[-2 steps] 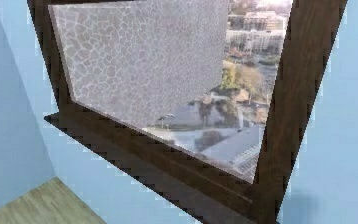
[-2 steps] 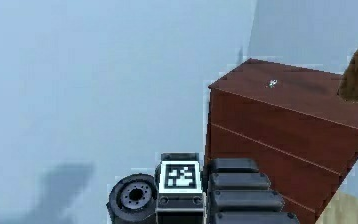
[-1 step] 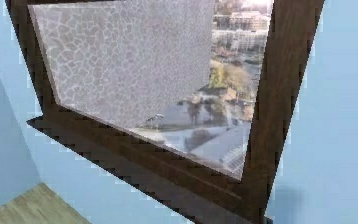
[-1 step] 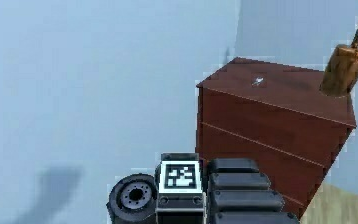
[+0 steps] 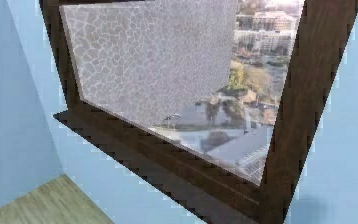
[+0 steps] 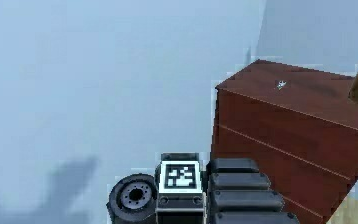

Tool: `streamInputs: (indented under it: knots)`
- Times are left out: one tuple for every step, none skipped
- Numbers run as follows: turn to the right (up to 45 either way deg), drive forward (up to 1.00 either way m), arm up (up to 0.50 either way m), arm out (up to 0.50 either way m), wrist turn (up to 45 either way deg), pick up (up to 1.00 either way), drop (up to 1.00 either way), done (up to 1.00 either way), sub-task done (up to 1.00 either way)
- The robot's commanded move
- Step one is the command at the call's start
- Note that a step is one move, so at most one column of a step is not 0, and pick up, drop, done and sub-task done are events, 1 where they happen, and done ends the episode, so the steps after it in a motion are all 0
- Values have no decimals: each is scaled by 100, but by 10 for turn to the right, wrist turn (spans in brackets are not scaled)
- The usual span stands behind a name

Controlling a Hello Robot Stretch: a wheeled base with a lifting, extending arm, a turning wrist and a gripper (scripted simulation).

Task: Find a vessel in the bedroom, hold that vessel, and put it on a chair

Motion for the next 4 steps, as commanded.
streamInputs:
  knots:
    - [30, 0, 0, 0, 0, 0, 0, 0, 0]
    - [-30, 0, 0, 0, 0, 0, 0, 0, 0]
    - [60, 0, 0, 0, 0, 0, 0, 0, 0]
    - [-450, 0, 0, 0, 0, 0, 0, 0, 0]
